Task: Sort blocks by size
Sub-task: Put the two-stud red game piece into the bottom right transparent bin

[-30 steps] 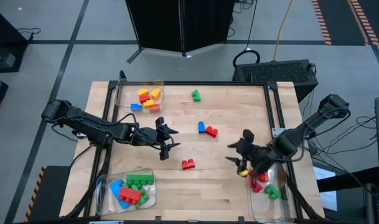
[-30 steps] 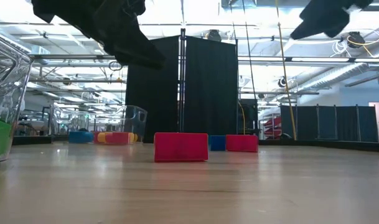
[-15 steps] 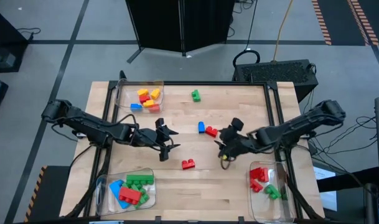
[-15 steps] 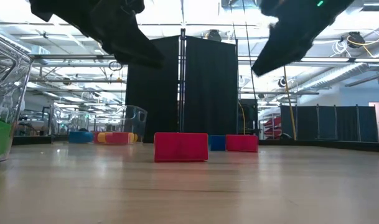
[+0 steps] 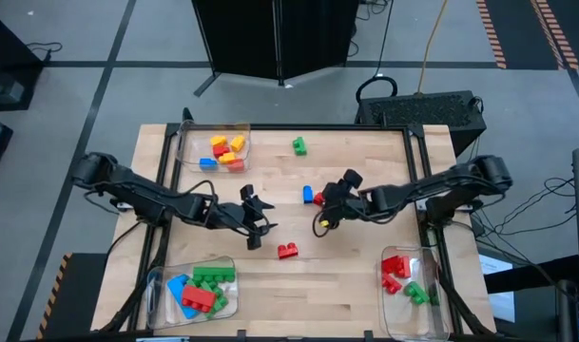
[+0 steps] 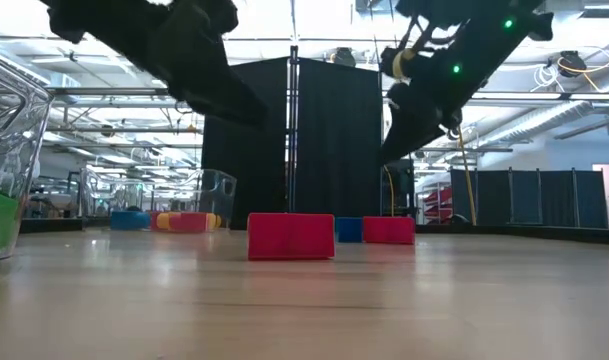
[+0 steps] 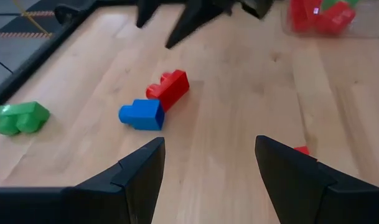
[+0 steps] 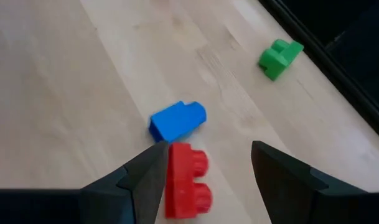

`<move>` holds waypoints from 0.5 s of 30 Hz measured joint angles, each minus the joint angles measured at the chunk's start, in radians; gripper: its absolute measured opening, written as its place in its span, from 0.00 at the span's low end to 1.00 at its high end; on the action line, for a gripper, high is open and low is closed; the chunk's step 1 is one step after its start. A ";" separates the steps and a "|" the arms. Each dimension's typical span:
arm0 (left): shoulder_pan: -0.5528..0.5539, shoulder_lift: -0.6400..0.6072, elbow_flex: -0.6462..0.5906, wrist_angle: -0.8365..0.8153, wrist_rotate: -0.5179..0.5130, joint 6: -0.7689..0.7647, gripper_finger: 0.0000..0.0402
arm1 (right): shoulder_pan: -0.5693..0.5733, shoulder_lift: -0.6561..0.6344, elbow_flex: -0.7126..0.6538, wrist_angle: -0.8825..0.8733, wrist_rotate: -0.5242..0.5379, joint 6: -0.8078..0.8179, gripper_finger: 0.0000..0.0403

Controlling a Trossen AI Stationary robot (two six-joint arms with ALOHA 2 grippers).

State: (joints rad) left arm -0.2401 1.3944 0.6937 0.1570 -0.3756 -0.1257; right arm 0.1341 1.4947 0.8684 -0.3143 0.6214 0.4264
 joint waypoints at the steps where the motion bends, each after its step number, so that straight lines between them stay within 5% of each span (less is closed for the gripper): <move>1: 0.000 0.017 0.000 0.008 0.001 0.000 0.62 | -0.005 0.006 0.000 -0.003 -0.007 -0.001 0.54; 6: 0.001 0.096 0.000 0.058 0.005 0.001 0.62 | -0.039 0.021 0.000 -0.011 -0.108 -0.007 0.54; 15: 0.005 0.186 0.000 0.146 0.094 0.016 0.62 | -0.078 0.032 0.000 -0.022 -0.107 -0.036 0.54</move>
State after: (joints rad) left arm -0.2356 1.5800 0.6937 0.3026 -0.2820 -0.1095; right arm 0.0564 1.5268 0.8680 -0.3359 0.5143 0.3906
